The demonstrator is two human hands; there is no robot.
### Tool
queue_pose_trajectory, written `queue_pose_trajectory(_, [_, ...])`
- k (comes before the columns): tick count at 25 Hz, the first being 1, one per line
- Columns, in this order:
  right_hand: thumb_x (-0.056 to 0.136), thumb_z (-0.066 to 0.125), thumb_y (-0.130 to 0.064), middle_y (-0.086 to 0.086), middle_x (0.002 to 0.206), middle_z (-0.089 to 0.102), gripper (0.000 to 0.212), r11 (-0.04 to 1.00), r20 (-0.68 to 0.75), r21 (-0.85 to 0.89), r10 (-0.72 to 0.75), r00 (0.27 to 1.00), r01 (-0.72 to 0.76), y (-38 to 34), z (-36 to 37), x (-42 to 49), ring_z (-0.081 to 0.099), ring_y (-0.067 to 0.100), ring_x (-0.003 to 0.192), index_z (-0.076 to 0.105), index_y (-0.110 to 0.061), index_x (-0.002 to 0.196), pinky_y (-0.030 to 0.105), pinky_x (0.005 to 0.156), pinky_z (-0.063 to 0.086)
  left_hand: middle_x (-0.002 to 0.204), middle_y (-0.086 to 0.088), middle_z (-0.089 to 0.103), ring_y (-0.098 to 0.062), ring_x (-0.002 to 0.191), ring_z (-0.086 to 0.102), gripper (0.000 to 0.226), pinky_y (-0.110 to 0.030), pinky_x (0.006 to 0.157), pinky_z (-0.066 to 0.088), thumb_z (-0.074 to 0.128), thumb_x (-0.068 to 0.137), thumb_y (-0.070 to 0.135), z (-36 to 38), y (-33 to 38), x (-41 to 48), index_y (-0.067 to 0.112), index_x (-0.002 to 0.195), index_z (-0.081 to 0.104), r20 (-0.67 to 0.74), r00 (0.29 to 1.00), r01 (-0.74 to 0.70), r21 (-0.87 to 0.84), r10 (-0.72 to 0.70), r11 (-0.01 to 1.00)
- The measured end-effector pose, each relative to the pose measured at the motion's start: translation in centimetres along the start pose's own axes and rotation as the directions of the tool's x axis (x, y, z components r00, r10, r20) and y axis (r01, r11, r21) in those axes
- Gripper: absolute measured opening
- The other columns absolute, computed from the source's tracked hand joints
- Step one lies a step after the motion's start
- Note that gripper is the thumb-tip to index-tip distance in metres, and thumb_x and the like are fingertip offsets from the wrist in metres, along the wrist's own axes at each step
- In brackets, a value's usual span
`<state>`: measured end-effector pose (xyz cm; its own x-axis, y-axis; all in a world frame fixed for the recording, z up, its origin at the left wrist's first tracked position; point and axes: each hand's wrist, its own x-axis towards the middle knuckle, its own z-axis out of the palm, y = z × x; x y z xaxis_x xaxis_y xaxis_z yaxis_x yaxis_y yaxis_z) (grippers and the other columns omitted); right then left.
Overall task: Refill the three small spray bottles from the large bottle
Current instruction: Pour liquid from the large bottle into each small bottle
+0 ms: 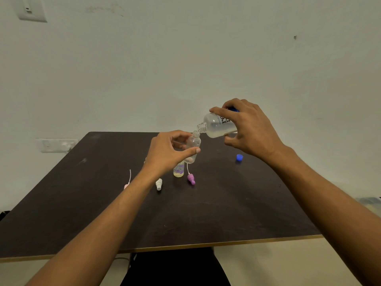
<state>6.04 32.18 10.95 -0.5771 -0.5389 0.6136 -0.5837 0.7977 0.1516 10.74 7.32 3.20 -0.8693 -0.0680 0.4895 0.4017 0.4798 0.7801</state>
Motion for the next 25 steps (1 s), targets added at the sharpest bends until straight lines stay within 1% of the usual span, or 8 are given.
queue_pose_trajectory(4, [0.076, 0.083, -0.022, -0.001, 0.134, 0.056, 0.079, 1.000, -0.003, -0.012, -0.008, 1.000, 0.008, -0.07, -0.09, 0.10, 0.055, 0.025, 0.122, 0.055, -0.034, 0.149, 0.041, 0.109, 0.042, 0.095, 0.034, 0.074, 0.009, 0.085, 0.073, 0.039, -0.007, 0.074, 0.055, 0.094, 0.073, 0.046, 0.03, -0.06, -0.04, 0.043, 0.107, 0.076, -0.002, 1.000, -0.006, -0.003, 0.006, 1.000])
queue_pose_trajectory(10, [0.075, 0.083, -0.022, -0.001, 0.134, 0.056, 0.080, 1.000, -0.002, -0.019, -0.012, 1.000, 0.012, 0.05, 0.00, 0.16, 0.055, 0.025, 0.122, 0.055, -0.035, 0.149, 0.040, 0.109, 0.042, 0.093, 0.027, 0.076, 0.007, 0.084, 0.074, 0.041, -0.009, 0.074, 0.056, 0.094, 0.073, 0.045, 0.14, -0.10, -0.02, 0.039, 0.109, 0.077, -0.005, 1.000, -0.005, -0.010, 0.005, 1.000])
queue_pose_trajectory(16, [0.075, 0.084, -0.023, -0.001, 0.134, 0.056, 0.081, 0.999, 0.001, -0.026, -0.020, 1.000, 0.020, -0.07, -0.07, 0.34, 0.055, 0.026, 0.124, 0.055, -0.035, 0.149, 0.041, 0.111, 0.041, 0.095, 0.024, 0.077, 0.007, 0.085, 0.074, 0.038, -0.011, 0.075, 0.057, 0.094, 0.073, 0.044, -0.01, 0.05, -0.08, 0.043, 0.105, 0.075, -0.008, 1.000, -0.002, -0.009, 0.002, 1.000])
queue_pose_trajectory(25, [0.075, 0.085, -0.022, 0.000, 0.134, 0.057, 0.081, 0.999, -0.001, -0.021, -0.027, 1.000, 0.027, -0.11, 0.00, 0.37, 0.055, 0.027, 0.123, 0.056, -0.033, 0.149, 0.042, 0.111, 0.041, 0.095, 0.026, 0.076, 0.008, 0.085, 0.073, 0.038, -0.007, 0.074, 0.055, 0.094, 0.073, 0.045, -0.01, 0.03, -0.13, 0.045, 0.104, 0.073, -0.009, 1.000, -0.006, -0.006, 0.006, 1.000])
